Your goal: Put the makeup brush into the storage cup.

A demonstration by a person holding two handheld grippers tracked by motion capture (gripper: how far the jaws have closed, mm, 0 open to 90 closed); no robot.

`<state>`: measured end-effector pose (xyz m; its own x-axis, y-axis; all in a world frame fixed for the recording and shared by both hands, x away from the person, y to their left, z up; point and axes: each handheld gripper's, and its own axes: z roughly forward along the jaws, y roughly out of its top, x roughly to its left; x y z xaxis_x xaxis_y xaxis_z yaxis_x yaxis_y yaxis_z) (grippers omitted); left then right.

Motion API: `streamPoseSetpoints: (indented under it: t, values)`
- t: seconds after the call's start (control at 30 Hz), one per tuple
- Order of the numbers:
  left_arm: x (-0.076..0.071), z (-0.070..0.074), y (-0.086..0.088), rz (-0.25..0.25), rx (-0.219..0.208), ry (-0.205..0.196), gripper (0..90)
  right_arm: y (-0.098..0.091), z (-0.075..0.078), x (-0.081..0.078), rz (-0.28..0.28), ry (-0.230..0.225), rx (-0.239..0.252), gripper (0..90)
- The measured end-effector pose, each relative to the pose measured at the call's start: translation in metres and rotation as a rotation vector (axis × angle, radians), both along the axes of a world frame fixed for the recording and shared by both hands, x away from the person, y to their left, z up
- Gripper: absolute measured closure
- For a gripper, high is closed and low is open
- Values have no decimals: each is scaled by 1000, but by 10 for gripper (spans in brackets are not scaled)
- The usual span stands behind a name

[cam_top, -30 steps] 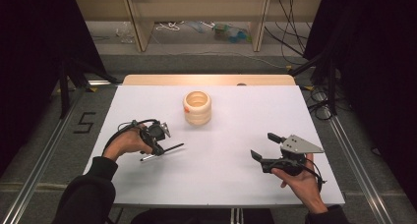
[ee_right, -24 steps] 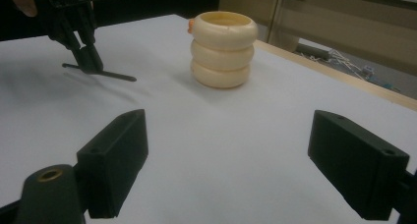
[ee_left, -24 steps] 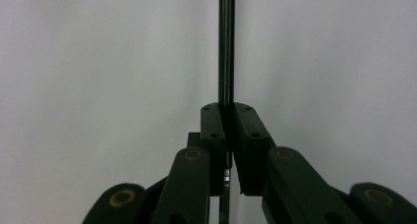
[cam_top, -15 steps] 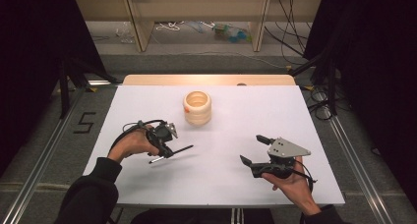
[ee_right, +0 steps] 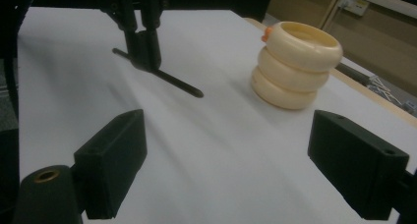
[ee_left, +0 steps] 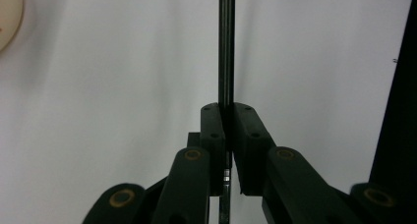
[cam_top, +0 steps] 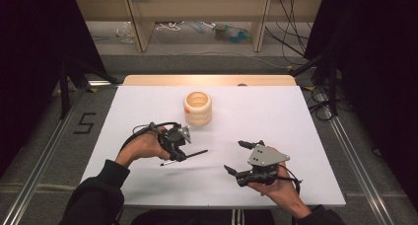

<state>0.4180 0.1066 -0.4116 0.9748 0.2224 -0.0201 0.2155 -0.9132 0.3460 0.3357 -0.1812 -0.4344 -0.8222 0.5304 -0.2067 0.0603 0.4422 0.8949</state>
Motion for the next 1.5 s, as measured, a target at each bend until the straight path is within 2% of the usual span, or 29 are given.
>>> streamPoseSetpoints:
  t: [0.07,0.17,0.23,0.3,0.4,0.6,0.73,0.8,0.83,0.87,0.97,1.0,1.07,1.1,1.27,1.33,1.4,1.43,1.5]
  values:
    - [-2,2,-3,-17,1,-3,837,10,-2,-3,29,-22,-36,161]
    - [-5,2,-7,-23,14,-2,837,17,-3,-4,49,-33,-61,161]
    - [-6,2,-9,-32,21,-6,837,27,-5,-5,82,-56,-106,169]
    - [-7,2,-11,-43,24,-5,837,30,-5,-6,94,-57,-115,175]
    - [-9,2,-14,-48,26,0,837,42,-8,-6,125,-82,-163,186]
    - [-13,2,-19,-65,39,-3,837,53,-10,-5,150,-108,-209,197]
    - [-14,1,-23,-72,52,3,837,61,-13,-4,166,-145,-263,216]
    - [-15,0,-25,-72,56,4,837,67,-14,-4,181,-183,-309,232]
    - [-15,0,-25,-72,56,4,837,67,-14,-4,181,-183,-309,232]
    - [-15,-1,-26,-76,61,-1,837,71,-16,-4,188,-200,-336,243]
    - [-16,-1,-27,-87,66,4,837,73,-17,-3,207,-193,-349,251]
    - [-17,0,-29,-92,63,1,837,75,-17,-2,221,-211,-372,258]
    - [-17,1,-29,-92,66,5,837,77,-18,-3,218,-203,-372,262]
    - [-18,2,-30,-98,64,0,837,78,-19,-2,224,-216,-388,272]
    - [-19,3,-31,-95,75,-4,837,82,-20,-2,238,-220,-420,305]
    - [-19,2,-32,-98,75,-1,837,83,-20,-1,240,-217,-412,313]
    - [-20,2,-32,-95,77,6,837,84,-21,-1,236,-236,-429,334]
    - [-20,2,-33,-101,81,-3,837,84,-21,0,235,-247,-436,344]
    - [-21,3,-33,-102,85,1,837,85,-21,0,255,-241,-446,364]
